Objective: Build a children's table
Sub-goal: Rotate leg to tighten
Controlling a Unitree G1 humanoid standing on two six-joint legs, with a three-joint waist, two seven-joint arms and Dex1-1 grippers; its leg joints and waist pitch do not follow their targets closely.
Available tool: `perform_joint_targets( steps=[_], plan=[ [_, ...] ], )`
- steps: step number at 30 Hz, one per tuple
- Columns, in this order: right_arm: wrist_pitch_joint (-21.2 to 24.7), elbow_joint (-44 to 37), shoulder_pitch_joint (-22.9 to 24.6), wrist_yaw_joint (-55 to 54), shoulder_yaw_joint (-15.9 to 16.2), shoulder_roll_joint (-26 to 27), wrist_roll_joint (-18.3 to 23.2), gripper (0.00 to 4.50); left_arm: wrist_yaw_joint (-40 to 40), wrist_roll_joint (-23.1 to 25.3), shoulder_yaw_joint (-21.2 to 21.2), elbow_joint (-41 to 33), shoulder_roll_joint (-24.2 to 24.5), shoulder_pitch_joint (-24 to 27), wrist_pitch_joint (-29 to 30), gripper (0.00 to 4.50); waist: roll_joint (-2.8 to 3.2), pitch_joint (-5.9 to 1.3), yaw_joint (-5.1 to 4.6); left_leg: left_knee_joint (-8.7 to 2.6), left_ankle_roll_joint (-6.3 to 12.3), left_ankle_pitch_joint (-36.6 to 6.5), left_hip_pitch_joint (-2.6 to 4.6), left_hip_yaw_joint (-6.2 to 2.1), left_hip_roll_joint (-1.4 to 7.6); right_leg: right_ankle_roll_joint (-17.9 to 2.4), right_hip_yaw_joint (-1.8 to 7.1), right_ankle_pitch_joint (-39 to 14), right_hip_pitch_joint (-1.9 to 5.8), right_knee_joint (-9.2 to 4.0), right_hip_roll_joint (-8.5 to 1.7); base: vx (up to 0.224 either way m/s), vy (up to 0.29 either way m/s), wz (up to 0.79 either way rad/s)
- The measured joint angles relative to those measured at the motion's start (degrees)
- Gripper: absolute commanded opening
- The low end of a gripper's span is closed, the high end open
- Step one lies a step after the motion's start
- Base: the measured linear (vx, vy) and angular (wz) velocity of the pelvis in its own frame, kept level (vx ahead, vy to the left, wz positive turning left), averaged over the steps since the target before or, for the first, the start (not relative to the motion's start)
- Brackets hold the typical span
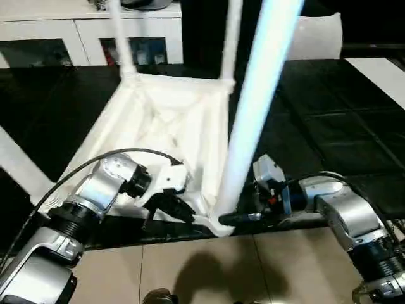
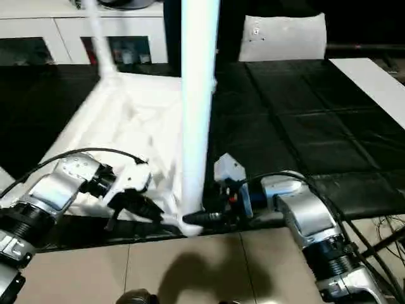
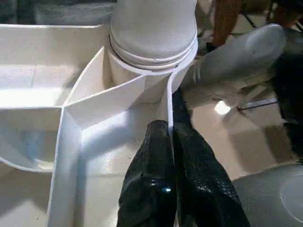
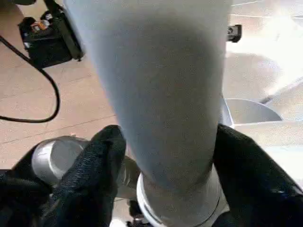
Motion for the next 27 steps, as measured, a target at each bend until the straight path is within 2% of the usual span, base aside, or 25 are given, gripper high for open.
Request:
perform_joint_targets(
  steps=[8,14,17,19,21,23,24,27],
  plan=[
    [1.63,-1.29,0.3,0.85,-0.02,-0.89,0.87,2.14,-0.78,-0.12,-0.63,0.0,-0.39,-0.01,-0.34,0.0,0.01,-0.01,0.0,0.01,0.0,0.0,0.12,0.0,0.0,0.05,-0.02,-0.03,0.16,0.0,-0.03,0.0,0.0,0.0],
    [3.42,-2.56,0.81,0.31,-0.36,-1.11,1.11,2.04,-0.69,-0.24,-0.63,0.0,-0.6,-0.02,0.47,0.0,0.0,-0.01,0.02,0.01,0.0,0.0,0.15,0.01,0.0,0.08,-0.03,-0.05,0.22,0.0,-0.05,0.0,0.0,0.0],
    [5.29,-3.25,2.32,-4.65,-2.5,1.66,1.36,2.04,2.19,-0.16,0.55,-0.01,-1.41,-0.03,4.18,0.0,0.01,-0.02,-0.17,-0.01,-0.07,0.12,0.31,0.01,0.01,0.12,-0.04,-0.07,0.34,0.02,-0.06,0.0,0.0,0.0],
    [6.35,-3.07,2.47,-11.65,-4.12,4.93,0.3,2.04,6.37,0.13,2.21,0.26,-1.57,-0.05,7.3,0.0,0.07,0.0,-0.87,-0.06,-0.3,0.27,0.56,0.01,0.01,0.13,-0.06,-0.08,0.46,0.04,-0.05,0.0,0.0,0.0],
    [7.08,-2.46,2.45,-18.71,-5.74,8.45,-1.23,2.03,10.93,1.0,3.91,0.72,-2.5,-0.13,9.52,0.0,0.07,0.0,-2.08,-0.06,-0.39,0.32,0.8,0.0,0.01,0.15,-0.13,-0.09,0.62,0.0,-0.05,0.0,0.0,0.0],
    [8.34,-1.68,2.31,-26.6,-7.84,12.04,-2.5,2.0,16.3,1.69,5.44,0.91,-4.62,-0.21,12.41,0.0,0.15,0.04,-3.52,-0.04,-0.39,0.32,0.92,-0.07,0.01,0.16,-0.32,-0.1,0.79,-0.31,-0.07,0.0,0.0,0.0],
    [8.7,-1.12,2.05,-30.35,-8.98,13.67,-3.31,2.0,19.14,1.93,5.94,0.95,-6.03,-0.32,14.02,0.0,0.2,0.08,-4.67,-0.01,-0.38,0.31,0.9,-0.08,0.01,0.17,-0.48,-0.1,0.83,-0.49,-0.15,0.0,0.0,0.0],
    [10.12,-0.17,0.87,-41.21,-11.84,18.29,-5.85,2.0,27.43,2.12,7.93,0.75,-10.69,-0.56,19.29,0.0,0.2,0.08,-7.2,-0.06,-0.36,0.29,0.72,-0.08,0.01,0.18,-0.6,-0.09,0.78,-0.81,-0.21,0.0,0.0,0.0]
  ],
)
